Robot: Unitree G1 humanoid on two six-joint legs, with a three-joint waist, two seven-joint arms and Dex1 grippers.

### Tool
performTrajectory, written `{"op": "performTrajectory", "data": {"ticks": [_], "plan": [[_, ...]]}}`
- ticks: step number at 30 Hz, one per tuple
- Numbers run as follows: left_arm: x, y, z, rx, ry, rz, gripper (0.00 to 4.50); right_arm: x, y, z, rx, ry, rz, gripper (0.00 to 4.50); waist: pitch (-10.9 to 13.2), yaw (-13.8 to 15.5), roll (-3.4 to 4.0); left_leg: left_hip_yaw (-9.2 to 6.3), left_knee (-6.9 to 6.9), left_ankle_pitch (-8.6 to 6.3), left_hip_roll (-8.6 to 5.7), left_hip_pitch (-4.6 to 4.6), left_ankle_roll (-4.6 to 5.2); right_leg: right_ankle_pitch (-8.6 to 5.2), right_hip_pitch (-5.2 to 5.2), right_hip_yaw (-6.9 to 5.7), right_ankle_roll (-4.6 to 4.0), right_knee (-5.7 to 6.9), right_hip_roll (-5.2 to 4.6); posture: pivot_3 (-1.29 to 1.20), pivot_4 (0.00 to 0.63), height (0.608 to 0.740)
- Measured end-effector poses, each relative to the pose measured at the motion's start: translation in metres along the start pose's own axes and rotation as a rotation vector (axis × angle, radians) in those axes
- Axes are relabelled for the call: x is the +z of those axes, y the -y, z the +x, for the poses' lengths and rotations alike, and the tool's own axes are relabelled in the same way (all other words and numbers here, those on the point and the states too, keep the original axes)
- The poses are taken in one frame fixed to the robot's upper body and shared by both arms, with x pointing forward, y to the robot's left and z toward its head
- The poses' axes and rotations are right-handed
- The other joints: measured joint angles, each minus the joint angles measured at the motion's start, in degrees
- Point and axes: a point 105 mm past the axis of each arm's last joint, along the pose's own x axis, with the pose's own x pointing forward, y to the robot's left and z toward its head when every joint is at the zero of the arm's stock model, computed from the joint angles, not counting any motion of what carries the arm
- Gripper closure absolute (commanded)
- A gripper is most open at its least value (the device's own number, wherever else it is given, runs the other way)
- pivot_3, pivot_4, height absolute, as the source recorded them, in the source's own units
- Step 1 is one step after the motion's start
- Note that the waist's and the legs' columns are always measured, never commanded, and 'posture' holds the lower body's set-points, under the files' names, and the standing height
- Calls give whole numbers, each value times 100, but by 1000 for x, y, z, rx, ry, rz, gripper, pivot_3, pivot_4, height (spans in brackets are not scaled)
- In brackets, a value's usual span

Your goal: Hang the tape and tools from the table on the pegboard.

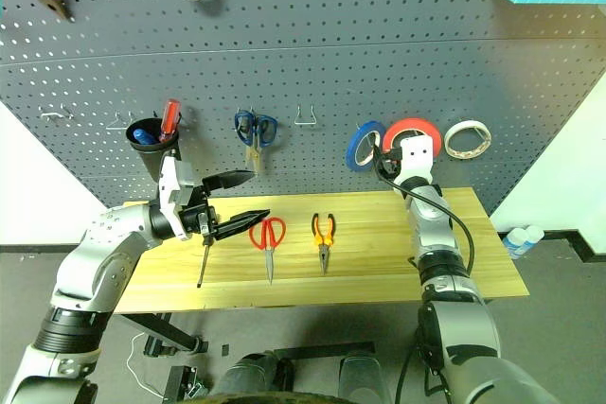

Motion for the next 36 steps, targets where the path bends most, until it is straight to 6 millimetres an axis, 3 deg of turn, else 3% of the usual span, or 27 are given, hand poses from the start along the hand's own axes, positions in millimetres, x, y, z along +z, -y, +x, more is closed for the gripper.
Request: {"op": "performTrajectory", "data": {"ticks": [16,23,30,36], "plan": [[-6,2,-2,5,-10,-14,0,-3,-1,-4,38,-38,-22,32,0,3,0,0,0,0,0,-1,0,0,-2,0,0,0,-1,2,0,681],[-10,7,0,-8,-18,-24,0,-16,-5,-25,85,-83,-35,32,0,31,0,-1,0,-1,0,-2,1,0,-2,1,0,0,-1,1,0,681],[-11,7,-1,-8,-21,-27,0,-12,-2,-39,103,-99,-56,32,0,51,0,-1,-1,-1,1,-2,1,-1,-4,1,-1,0,-1,-6,0,681],[-13,8,-4,-8,-36,-29,0,-23,-18,-57,207,-177,-23,32,0,135,0,0,-2,-2,1,-3,2,-1,-6,1,-2,-1,-2,-13,0,681]]}}
